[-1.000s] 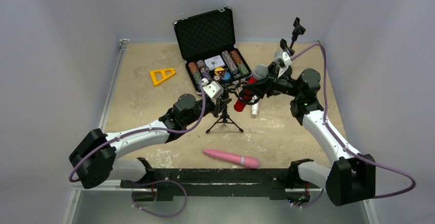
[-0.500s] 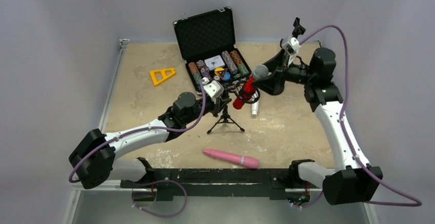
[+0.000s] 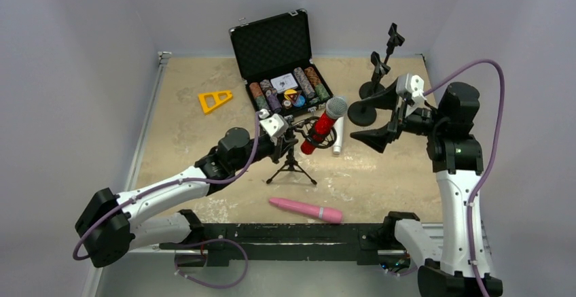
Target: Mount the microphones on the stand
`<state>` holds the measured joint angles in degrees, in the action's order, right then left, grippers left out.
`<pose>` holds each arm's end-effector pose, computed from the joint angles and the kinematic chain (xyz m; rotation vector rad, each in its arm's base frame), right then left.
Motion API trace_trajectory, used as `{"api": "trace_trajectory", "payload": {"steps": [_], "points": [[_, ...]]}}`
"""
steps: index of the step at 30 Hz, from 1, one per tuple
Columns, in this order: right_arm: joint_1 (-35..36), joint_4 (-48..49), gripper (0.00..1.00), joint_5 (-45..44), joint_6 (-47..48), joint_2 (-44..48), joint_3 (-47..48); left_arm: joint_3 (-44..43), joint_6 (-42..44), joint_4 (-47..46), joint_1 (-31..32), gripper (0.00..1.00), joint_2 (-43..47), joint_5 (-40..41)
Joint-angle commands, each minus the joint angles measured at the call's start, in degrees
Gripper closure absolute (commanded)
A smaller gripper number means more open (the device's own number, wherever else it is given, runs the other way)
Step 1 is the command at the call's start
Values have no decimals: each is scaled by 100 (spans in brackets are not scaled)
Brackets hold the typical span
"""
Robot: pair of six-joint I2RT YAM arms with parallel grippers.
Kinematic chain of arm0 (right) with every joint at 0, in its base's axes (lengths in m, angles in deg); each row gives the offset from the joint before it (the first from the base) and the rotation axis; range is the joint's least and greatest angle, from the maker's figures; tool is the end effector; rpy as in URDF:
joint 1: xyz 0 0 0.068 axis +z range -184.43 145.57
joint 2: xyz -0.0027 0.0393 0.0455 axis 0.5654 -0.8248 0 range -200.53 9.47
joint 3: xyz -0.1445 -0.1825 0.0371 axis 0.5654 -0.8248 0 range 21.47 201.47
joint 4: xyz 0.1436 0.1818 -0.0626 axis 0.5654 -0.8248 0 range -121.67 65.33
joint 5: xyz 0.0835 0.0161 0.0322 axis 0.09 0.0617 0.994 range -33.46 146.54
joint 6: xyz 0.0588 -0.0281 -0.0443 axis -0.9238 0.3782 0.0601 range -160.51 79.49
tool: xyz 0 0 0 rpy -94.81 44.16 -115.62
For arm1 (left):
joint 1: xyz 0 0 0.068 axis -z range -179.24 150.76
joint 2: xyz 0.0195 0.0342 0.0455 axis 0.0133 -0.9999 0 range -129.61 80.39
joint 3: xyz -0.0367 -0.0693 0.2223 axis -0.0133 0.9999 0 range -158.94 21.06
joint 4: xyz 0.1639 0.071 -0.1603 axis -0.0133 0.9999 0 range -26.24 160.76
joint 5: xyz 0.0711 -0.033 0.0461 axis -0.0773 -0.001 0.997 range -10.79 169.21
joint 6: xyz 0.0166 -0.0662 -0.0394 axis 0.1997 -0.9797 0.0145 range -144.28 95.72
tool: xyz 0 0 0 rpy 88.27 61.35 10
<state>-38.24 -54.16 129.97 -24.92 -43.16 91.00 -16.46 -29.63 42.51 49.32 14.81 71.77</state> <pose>0.1731 0.0534 0.3944 -1.0224 1.3689 0.8802 0.1859 -0.2239 0.2506 0.7394 1.5923 -0.8069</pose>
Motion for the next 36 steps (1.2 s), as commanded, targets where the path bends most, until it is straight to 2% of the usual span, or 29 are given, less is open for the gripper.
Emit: {"api": "trace_trajectory", "payload": {"steps": [1, 9, 16, 24, 31, 36], "points": [[-154, -329, 4, 401, 278, 258, -248, 232, -246, 294, -53, 100, 569, 50], [-295, -409, 3, 357, 352, 577, -599, 411, -238, 914, -187, 100, 1409, 490], [-295, -688, 3, 423, 775, 576, -897, 481, -168, 1431, -637, 100, 2163, 1038], [-295, -795, 4, 602, 1297, 703, -1967, 419, -23, 1812, -1213, 100, 2653, 1518], [-452, -323, 4, 593, 1243, 958, -2476, 160, -32, 1952, -2007, 100, 2802, 1800], [-743, -320, 4, 834, 1262, 1080, -2625, -4, -164, 1792, -2754, 100, 2543, 1479]]}}
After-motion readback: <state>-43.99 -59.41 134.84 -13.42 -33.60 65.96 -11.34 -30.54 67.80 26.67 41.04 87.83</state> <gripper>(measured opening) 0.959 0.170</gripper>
